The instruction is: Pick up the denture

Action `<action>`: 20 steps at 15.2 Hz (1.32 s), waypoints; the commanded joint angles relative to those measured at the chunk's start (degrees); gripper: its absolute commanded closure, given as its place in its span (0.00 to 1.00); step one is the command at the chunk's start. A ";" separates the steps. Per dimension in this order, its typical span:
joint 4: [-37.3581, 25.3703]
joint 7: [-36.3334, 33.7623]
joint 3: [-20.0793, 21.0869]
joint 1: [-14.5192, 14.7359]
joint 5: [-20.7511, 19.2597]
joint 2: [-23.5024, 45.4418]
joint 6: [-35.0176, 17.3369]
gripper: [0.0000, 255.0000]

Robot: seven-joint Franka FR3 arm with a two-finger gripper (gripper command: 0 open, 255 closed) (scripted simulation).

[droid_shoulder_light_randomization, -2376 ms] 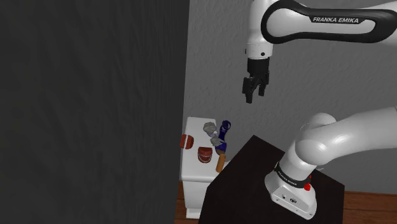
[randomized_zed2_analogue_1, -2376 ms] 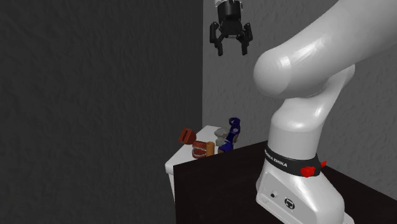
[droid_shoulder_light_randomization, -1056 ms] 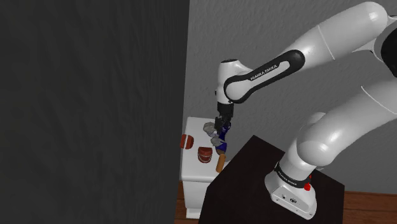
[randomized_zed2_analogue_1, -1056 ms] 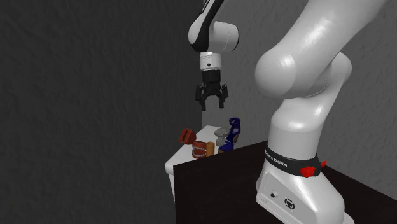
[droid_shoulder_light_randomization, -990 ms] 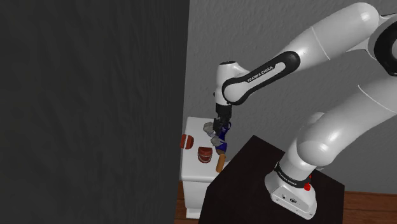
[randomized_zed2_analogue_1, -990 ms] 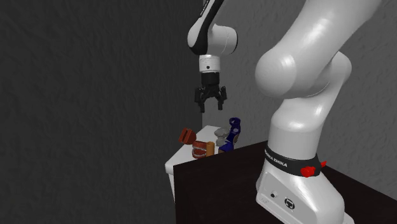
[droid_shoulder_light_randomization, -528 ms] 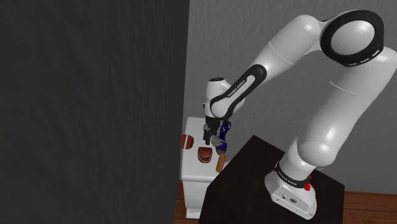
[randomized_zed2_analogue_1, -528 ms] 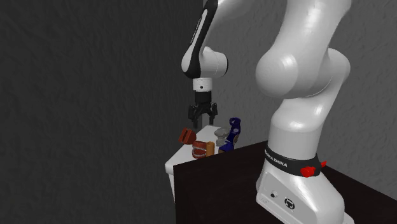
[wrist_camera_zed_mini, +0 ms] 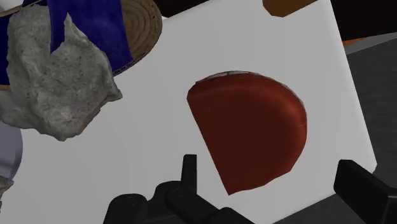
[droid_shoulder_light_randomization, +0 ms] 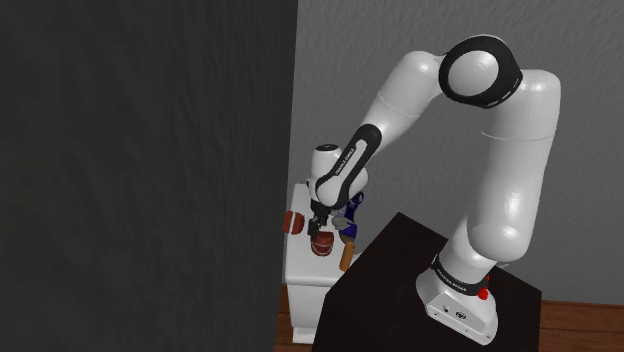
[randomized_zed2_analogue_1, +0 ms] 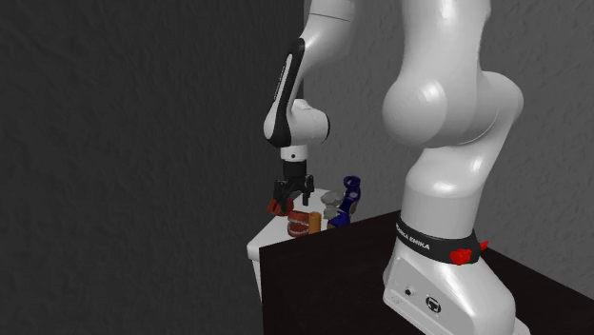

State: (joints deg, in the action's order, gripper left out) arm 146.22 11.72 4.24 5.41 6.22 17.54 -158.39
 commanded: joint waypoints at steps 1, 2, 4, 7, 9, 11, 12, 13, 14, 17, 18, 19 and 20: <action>-0.57 0.23 0.03 -0.05 0.04 2.03 -1.54 0.00; -0.79 0.29 0.04 -0.05 0.06 2.98 -2.26 0.00; -1.28 0.40 0.05 -0.06 0.08 4.89 -3.68 0.00; -1.40 0.48 0.04 -0.11 0.08 5.32 -3.98 1.00; -1.39 0.48 0.04 -0.12 0.08 5.29 -3.97 1.00; -1.41 0.48 0.04 -0.12 0.08 5.29 -3.95 1.00; -1.41 0.49 0.04 -0.12 0.08 5.30 -3.96 1.00; -1.42 0.49 0.03 -0.13 0.08 5.30 -3.95 1.00; -1.41 0.50 0.03 -0.13 0.08 5.29 -3.96 1.00; -1.17 0.38 0.05 -0.07 0.07 4.48 -3.39 1.00; -0.91 0.32 0.05 -0.06 0.06 3.53 -2.68 1.00; -0.70 0.26 0.04 -0.06 0.04 2.58 -1.96 1.00; -0.48 0.21 0.04 -0.06 0.03 1.63 -1.23 1.00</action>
State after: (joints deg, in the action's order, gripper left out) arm 145.61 11.97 4.30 5.37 6.28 20.09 -160.41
